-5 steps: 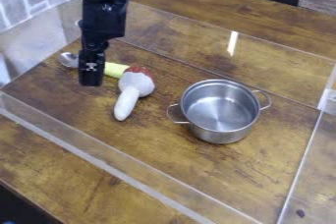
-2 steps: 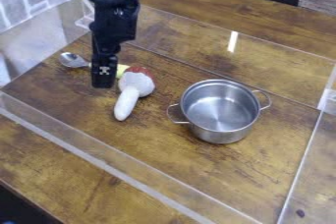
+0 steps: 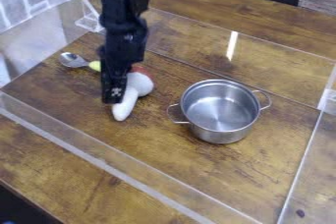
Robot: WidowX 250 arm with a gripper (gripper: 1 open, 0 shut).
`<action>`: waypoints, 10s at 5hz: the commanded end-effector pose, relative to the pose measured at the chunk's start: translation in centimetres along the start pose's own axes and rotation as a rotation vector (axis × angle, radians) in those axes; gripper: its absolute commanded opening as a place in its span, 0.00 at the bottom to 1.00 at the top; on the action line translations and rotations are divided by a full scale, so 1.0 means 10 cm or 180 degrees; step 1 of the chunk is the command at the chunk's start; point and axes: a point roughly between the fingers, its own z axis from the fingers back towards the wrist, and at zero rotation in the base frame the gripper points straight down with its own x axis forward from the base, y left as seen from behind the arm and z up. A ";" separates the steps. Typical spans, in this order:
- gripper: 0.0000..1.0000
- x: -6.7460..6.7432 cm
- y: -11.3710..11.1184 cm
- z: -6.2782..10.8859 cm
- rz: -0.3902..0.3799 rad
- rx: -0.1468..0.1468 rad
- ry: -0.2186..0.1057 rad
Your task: Move the green spoon to the right
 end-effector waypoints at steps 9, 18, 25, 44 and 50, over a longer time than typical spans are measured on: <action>0.00 -0.20 0.64 0.04 0.0393 -0.0186 -0.0321; 1.00 -0.24 0.75 0.47 -0.0507 -0.0099 -0.0560; 0.00 -0.28 1.04 0.43 -0.0944 -0.0206 -0.0731; 0.00 0.26 -1.02 0.11 -0.2069 -0.0187 -0.1532; 1.00 0.36 -0.78 0.18 -0.1914 -0.0218 -0.1652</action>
